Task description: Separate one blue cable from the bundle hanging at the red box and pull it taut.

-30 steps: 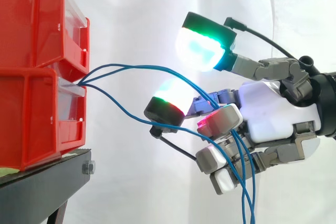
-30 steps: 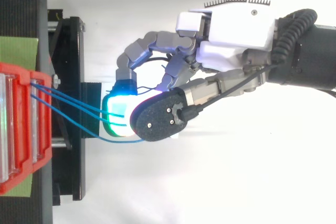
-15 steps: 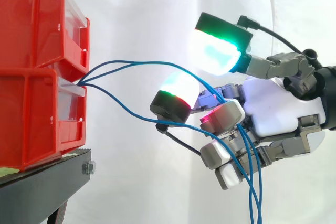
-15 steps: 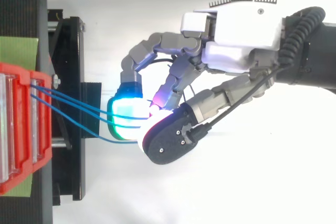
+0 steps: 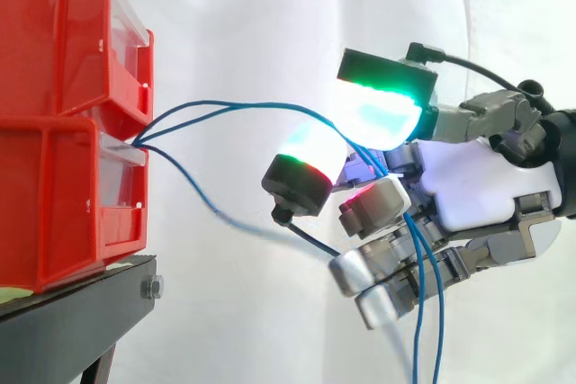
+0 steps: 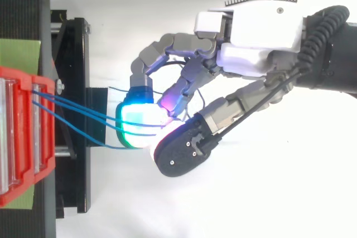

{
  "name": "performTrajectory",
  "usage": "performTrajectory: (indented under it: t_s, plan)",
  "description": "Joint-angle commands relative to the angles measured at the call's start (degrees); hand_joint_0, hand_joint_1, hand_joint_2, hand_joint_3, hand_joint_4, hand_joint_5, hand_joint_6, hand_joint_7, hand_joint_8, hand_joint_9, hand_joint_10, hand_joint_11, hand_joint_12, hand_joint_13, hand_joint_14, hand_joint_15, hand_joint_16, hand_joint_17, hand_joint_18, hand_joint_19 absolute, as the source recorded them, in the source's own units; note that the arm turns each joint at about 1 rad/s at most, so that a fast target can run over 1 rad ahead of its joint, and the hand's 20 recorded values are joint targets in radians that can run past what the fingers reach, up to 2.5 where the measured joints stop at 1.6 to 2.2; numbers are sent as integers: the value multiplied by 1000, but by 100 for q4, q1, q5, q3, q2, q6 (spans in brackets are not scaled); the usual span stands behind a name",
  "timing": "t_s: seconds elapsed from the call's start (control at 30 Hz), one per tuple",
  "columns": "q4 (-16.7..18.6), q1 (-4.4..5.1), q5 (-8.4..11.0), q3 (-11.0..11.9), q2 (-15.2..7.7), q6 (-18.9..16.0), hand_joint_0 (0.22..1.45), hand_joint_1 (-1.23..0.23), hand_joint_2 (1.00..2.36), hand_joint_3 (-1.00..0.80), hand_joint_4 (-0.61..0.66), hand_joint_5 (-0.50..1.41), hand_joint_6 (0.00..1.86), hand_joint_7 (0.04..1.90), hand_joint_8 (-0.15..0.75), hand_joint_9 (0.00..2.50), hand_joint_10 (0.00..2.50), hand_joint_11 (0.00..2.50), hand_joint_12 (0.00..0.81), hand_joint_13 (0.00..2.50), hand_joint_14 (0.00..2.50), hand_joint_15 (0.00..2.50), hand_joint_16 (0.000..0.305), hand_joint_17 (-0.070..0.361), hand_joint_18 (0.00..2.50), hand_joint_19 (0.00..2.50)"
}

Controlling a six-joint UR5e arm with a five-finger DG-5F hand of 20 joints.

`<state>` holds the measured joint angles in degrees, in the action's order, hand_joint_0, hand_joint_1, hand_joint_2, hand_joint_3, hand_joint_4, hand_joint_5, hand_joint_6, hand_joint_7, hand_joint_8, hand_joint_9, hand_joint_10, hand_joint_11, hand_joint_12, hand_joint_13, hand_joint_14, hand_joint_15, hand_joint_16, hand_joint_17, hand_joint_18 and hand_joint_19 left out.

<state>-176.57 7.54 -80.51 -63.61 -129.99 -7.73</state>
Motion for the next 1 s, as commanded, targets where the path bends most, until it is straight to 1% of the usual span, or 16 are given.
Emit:
performTrajectory:
  t_s: [0.0,0.07,0.13,0.27,0.33,0.37,0.43,0.47,0.5,0.57,0.63,0.7,0.73,0.83,0.87,0.97]
  plan:
    - [0,2,0,-3,0,0,785,-935,1000,-500,-53,-197,930,918,250,982,13,1151,376,603,16,458,55,124,537,340]
    - [0,-7,0,6,0,0,772,-944,1000,-500,-60,-194,929,929,247,975,13,1126,371,563,15,421,56,125,486,297]
    - [0,2,0,6,0,0,700,-967,1000,-500,-77,-181,920,923,221,921,12,1027,366,455,11,318,56,127,368,167]
    - [0,-7,0,6,0,0,579,-939,1000,-500,-75,-174,906,926,225,902,16,984,370,405,10,274,57,129,283,148]
    - [0,-16,0,-3,0,0,496,-841,1000,-500,-55,-171,893,921,245,905,14,954,393,385,9,274,61,138,257,171]
    - [0,-16,0,-3,0,0,495,-840,1000,-500,-55,-171,893,913,245,905,14,956,393,385,9,274,61,138,253,172]
    - [0,-16,0,6,0,0,483,-724,1000,-500,-56,-168,886,904,255,928,14,952,398,392,9,268,63,141,258,180]
    - [0,-16,0,-3,0,0,483,-723,1000,-500,-58,-167,885,900,258,929,14,960,398,392,9,266,62,141,258,184]
    - [0,-16,0,-3,0,0,523,-672,1000,-500,-68,-168,880,925,247,932,15,952,384,396,9,274,59,133,255,207]
    - [0,-16,0,-3,0,0,585,-660,1000,-500,-90,-167,876,981,237,941,17,938,371,411,10,282,56,126,265,231]
    - [0,-24,0,-3,0,0,605,-702,1000,-500,-96,-166,878,993,238,953,16,955,368,424,10,288,56,126,279,240]
    - [0,-16,0,-3,0,0,637,-799,1013,-317,-116,-172,888,1117,244,954,16,959,369,449,11,307,56,126,313,258]
    - [0,-16,0,6,0,0,647,-812,1015,-273,-127,-175,896,1158,246,956,15,955,368,457,12,308,56,125,333,253]
    - [0,-16,0,-3,0,0,677,-841,1018,-227,-161,-187,932,1106,251,955,16,964,372,473,11,319,56,125,358,248]
    - [9,-24,0,-3,0,0,706,-866,1019,-212,-133,-198,945,1153,248,938,15,979,376,483,11,309,56,125,375,246]
    - [9,-16,0,6,0,0,750,-877,1020,-218,-157,-206,957,1133,247,925,15,964,376,493,11,313,56,126,395,267]
